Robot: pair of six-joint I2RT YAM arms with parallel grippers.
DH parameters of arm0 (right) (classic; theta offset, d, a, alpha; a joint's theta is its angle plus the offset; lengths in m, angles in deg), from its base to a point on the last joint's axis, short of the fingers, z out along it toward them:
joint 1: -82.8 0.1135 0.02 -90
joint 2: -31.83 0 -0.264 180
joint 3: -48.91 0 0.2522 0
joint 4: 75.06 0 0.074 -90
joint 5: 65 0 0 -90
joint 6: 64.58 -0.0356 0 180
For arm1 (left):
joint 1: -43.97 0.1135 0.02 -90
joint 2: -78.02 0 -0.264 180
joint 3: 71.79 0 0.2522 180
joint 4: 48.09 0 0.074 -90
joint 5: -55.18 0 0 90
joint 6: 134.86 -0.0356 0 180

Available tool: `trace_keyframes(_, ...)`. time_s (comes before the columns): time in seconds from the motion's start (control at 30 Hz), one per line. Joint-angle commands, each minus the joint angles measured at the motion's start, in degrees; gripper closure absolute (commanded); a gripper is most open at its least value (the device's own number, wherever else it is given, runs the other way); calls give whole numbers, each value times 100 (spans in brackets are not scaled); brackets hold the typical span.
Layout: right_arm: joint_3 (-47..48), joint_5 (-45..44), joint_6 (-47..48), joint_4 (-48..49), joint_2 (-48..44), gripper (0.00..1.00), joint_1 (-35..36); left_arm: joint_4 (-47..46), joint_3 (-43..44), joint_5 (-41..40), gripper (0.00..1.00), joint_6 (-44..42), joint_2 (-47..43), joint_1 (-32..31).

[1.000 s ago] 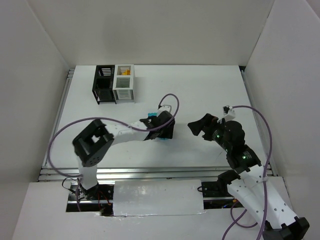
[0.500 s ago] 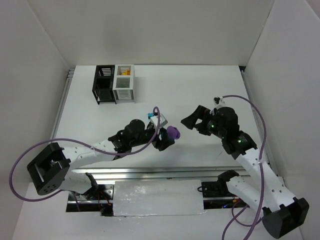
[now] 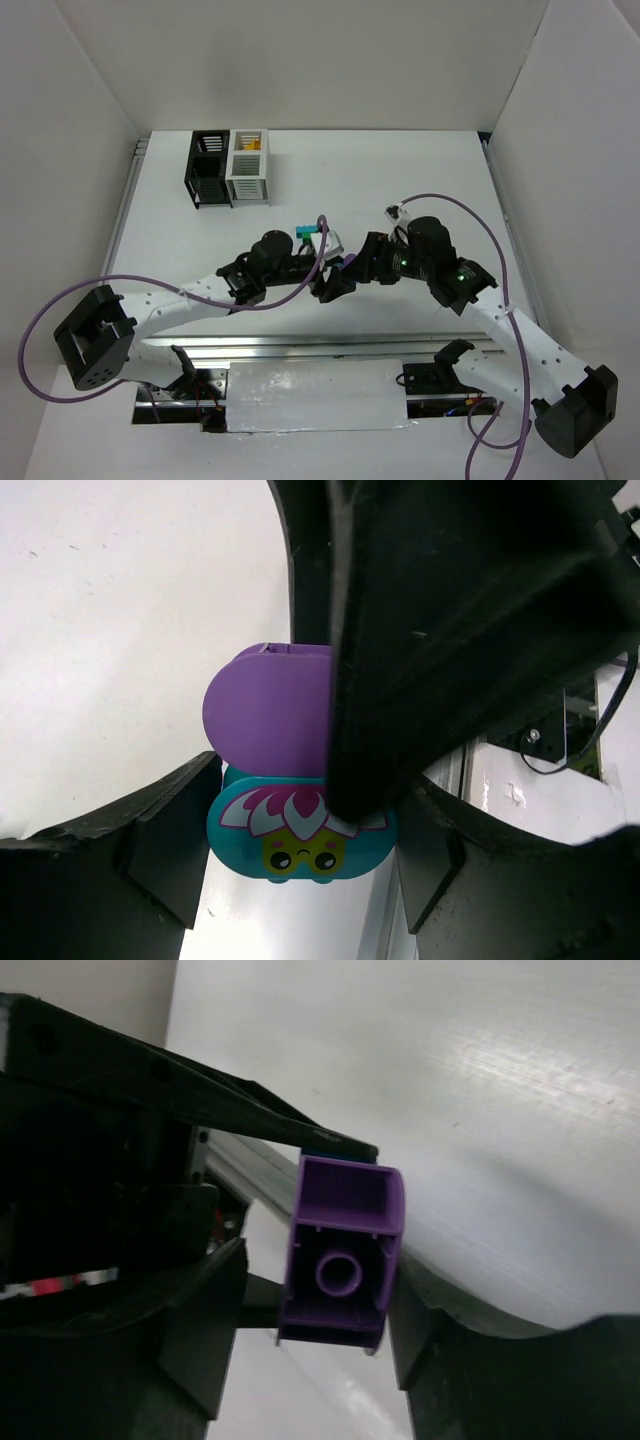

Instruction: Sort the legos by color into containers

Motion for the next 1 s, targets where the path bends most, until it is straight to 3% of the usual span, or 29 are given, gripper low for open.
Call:
trace_keyframes(0.0,9,301,67,318,10,41,55,-131,248,295,100,-303,-169,-15)
trace_keyframes(0.07,26,222,58,380,-69,64,55,1,275,322,100,-382,-152,-15)
trace_keyframes(0.1,44,170,67,362,-112,83,64,36,301,331,100,-408,-143,-24)
trace_keyframes(0.17,123,55,102,283,-148,99,46,133,301,331,100,-461,-134,-15)
trace_keyframes(0.4,123,-235,216,247,-419,100,-58,273,283,331,100,-593,-292,-15)
trace_keyframes(0.83,386,652,321,362,-719,100,-613,564,433,322,100,-830,-292,46)
trace_keyframes(0.97,579,155,567,-24,-745,100,-639,678,521,261,100,-865,-292,108)
